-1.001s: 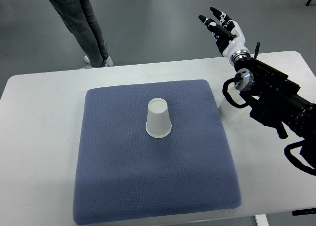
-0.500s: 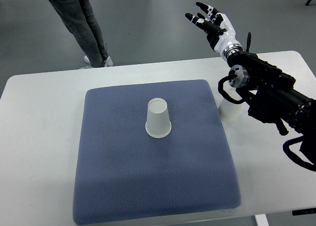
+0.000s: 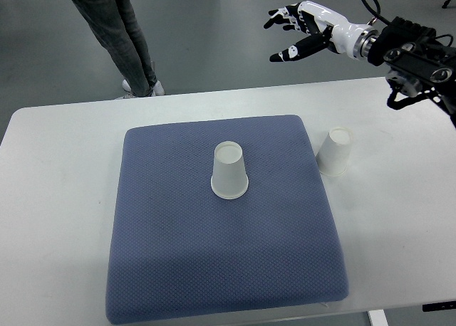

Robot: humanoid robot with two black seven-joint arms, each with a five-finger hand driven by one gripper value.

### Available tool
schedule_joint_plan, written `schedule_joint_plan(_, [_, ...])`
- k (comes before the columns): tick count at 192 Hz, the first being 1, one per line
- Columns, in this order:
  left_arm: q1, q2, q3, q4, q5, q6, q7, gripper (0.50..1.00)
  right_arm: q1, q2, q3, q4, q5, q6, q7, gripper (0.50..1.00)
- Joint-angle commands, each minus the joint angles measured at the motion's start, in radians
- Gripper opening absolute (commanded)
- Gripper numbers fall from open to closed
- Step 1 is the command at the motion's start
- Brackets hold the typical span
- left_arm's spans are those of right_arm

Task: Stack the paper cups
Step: 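Swing the right hand over and lower it toward the standing white cup, then close the right hand fingers around the white cup beside the pad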

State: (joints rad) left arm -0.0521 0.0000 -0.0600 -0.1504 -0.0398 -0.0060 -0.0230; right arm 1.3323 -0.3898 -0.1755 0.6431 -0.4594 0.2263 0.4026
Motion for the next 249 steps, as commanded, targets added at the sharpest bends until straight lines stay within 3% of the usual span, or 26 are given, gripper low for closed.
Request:
schedule_joint_plan(1, [0.000, 0.000, 0.000, 0.000, 0.000, 0.000, 0.000, 1.000, 0.034, -0.066, -0.075, 0.046, -0.183, 0.015, -0.001, 0.948])
schedule_joint_plan(48, [0.000, 0.000, 0.000, 0.000, 0.000, 0.000, 0.000, 1.000, 0.062, -0.204, -0.101, 0.145, -0.553, 0.117, -0.004, 0.948])
schedule_joint_plan(91, [0.000, 0.000, 0.000, 0.000, 0.000, 0.000, 0.000, 1.000, 0.105, -0.248, -0.101, 0.286, -0.720, 0.140, -0.004, 0.948])
schedule_joint_plan(127, [0.000, 0.000, 0.000, 0.000, 0.000, 0.000, 0.000, 1.000, 0.093, -0.224, -0.101, 0.302, -0.723, 0.117, -0.005, 0.946])
schedule_joint_plan(152, [0.000, 0.000, 0.000, 0.000, 0.000, 0.000, 0.000, 1.000, 0.053, -0.207, -0.107, 0.302, -0.745, 0.057, -0.005, 0.946])
schedule_joint_plan(249, [0.000, 0.000, 0.000, 0.000, 0.000, 0.000, 0.000, 1.000, -0.050, -0.178, -0.110, 0.236, -0.771, -0.053, -0.016, 0.946])
